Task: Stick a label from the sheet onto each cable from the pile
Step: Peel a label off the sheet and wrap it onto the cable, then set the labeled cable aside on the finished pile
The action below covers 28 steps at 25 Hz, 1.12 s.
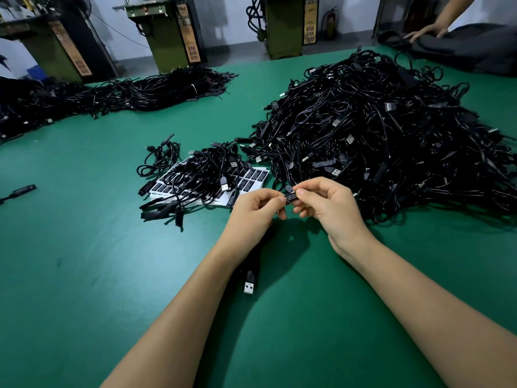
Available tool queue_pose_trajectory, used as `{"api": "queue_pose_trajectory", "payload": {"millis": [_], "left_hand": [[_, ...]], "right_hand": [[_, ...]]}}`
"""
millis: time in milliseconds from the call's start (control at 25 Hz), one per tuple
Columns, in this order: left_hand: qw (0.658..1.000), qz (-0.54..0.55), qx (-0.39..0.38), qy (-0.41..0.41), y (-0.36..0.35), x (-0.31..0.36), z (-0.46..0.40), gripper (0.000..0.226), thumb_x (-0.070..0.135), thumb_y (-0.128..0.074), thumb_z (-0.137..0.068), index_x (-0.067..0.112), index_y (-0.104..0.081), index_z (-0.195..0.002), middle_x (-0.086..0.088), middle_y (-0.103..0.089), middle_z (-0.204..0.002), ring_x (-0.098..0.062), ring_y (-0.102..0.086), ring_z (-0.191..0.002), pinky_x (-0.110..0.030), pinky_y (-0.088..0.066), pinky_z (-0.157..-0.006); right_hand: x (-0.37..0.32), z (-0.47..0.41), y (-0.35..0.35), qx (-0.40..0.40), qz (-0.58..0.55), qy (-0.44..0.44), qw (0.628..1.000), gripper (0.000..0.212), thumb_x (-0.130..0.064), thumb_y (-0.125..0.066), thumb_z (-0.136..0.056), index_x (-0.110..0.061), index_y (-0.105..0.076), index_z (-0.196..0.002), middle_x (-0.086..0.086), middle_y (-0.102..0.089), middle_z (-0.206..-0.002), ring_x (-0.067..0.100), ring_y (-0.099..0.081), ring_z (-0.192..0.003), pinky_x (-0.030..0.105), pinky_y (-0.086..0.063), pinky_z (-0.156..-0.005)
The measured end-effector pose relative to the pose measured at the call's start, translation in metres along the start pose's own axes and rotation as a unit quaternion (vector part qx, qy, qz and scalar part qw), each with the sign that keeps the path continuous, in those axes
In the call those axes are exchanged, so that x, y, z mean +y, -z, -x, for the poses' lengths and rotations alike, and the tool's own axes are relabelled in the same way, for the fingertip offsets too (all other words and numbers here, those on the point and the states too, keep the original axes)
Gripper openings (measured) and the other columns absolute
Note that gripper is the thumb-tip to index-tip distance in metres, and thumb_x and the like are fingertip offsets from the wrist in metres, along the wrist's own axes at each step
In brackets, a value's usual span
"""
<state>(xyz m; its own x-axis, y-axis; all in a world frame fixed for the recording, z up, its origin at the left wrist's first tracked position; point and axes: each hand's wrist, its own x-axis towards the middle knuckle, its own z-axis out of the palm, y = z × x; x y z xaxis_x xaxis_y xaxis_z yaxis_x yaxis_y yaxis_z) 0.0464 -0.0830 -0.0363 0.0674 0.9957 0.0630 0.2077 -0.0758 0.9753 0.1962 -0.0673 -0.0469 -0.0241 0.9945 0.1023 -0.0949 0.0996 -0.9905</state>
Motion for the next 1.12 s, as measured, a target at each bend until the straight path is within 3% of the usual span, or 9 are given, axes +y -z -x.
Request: {"api": "queue_pose_trajectory", "payload": {"millis": [200,400,600,760,920,1120], "left_hand": [[1.000,0.009,0.016,0.015,-0.002,0.000,-0.001,0.021,0.016,-0.053,-0.096,0.018,-0.064,-0.079,0.005,-0.062,-0.062,-0.006,-0.032,-0.039,-0.018,-0.027,-0.039],[1.000,0.011,-0.011,-0.002,-0.001,-0.001,0.000,0.023,0.014,-0.049,-0.097,0.012,-0.067,-0.084,0.006,-0.062,-0.063,-0.004,-0.038,-0.043,-0.013,-0.030,-0.042],[0.998,0.003,-0.031,-0.056,0.001,-0.004,0.000,0.012,0.021,-0.064,-0.092,0.012,-0.066,-0.085,0.006,-0.065,-0.070,-0.006,-0.056,-0.065,-0.019,-0.045,-0.066],[0.999,0.005,-0.009,-0.034,0.000,-0.003,-0.003,0.016,0.016,-0.060,-0.093,0.015,-0.064,-0.077,0.011,-0.057,-0.057,0.001,-0.046,-0.047,-0.008,-0.034,-0.048],[1.000,-0.012,0.011,0.003,-0.001,-0.003,-0.005,0.023,0.017,-0.054,-0.095,0.019,-0.063,-0.073,0.009,-0.055,-0.056,-0.001,-0.039,-0.042,-0.010,-0.030,-0.042],[0.983,0.169,0.039,0.060,0.019,0.007,-0.003,0.018,-0.001,-0.040,-0.096,0.006,-0.057,-0.096,-0.001,-0.058,-0.065,-0.009,-0.041,-0.044,-0.018,-0.033,-0.039]], "right_hand": [[-0.001,-0.003,0.000,0.016,-0.033,-0.021,0.999,0.019,-0.010,-0.047,-0.098,-0.011,-0.063,-0.089,0.001,-0.067,-0.061,0.014,-0.064,-0.058,0.021,-0.048,-0.051],[0.003,0.002,-0.003,-0.032,0.067,0.023,0.997,0.007,-0.017,-0.068,-0.088,-0.015,-0.062,-0.085,0.003,-0.068,-0.063,0.014,-0.063,-0.055,0.021,-0.046,-0.050],[0.000,0.003,-0.003,-0.048,0.062,0.034,0.996,0.007,-0.006,-0.058,-0.094,-0.006,-0.060,-0.087,0.002,-0.067,-0.059,0.017,-0.065,-0.056,0.022,-0.048,-0.051],[-0.004,0.005,-0.004,-0.071,0.028,0.007,0.997,0.015,-0.003,-0.046,-0.099,-0.002,-0.058,-0.089,0.006,-0.066,-0.063,0.015,-0.064,-0.056,0.021,-0.048,-0.051],[-0.005,0.004,-0.003,-0.074,-0.007,-0.028,0.997,0.023,-0.003,-0.037,-0.102,-0.004,-0.058,-0.092,0.003,-0.067,-0.063,0.014,-0.064,-0.056,0.021,-0.049,-0.052],[-0.004,-0.002,0.002,-0.009,-0.070,-0.044,0.997,0.024,-0.010,-0.034,-0.103,-0.006,-0.055,-0.092,0.008,-0.068,-0.063,0.018,-0.064,-0.056,0.022,-0.048,-0.049]]}}
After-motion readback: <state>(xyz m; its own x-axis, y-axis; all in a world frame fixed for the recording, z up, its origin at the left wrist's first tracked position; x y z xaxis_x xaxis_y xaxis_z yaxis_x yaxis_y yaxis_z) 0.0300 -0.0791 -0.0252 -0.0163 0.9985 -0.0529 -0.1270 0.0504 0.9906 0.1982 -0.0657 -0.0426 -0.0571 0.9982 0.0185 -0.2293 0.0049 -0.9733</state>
